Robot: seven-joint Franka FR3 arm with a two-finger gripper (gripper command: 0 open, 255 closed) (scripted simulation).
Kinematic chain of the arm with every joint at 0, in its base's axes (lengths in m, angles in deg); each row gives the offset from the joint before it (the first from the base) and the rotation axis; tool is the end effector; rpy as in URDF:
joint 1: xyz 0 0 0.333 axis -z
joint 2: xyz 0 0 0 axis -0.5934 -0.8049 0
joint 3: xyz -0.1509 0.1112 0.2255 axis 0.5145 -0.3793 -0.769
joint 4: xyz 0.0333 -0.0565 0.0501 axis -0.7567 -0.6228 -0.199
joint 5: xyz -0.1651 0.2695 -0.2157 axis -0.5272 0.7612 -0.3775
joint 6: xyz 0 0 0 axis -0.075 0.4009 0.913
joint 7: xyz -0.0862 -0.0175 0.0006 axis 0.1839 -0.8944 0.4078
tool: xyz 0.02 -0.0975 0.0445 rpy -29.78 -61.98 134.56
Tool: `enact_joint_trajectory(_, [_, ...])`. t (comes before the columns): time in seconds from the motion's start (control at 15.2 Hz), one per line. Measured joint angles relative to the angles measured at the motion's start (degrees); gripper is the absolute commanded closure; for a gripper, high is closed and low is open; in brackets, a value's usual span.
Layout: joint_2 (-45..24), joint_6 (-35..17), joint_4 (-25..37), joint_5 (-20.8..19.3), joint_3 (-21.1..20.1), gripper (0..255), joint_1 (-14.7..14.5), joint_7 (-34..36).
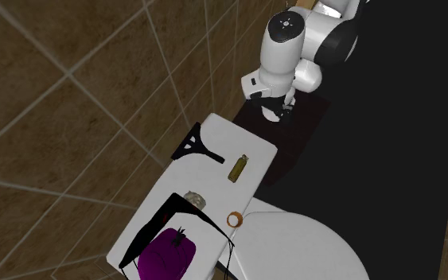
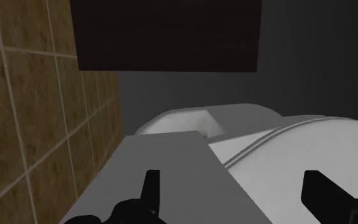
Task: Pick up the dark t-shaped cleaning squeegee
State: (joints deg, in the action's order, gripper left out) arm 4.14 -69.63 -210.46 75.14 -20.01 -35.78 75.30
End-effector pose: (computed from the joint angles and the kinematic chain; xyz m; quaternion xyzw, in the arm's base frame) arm 0.3182 0.0224 0.5588 -0.9986 0.0001 0.0121 0.0507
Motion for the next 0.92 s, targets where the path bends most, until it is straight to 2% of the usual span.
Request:
enact_joint_trajectory(0.13, [-1.2, -0.2, 1.0, 0.1, -0.6, 0, 0.5, 1.5])
enact_joint_trajectory(0.4, [-9.4, -0.9, 8.1, 0.3, -4.6, 0, 4.2, 13.8])
enact_joint_trajectory(0.92, [-28.9, 2.5, 29.1, -3.6, -10.3, 0, 11.8, 42.1])
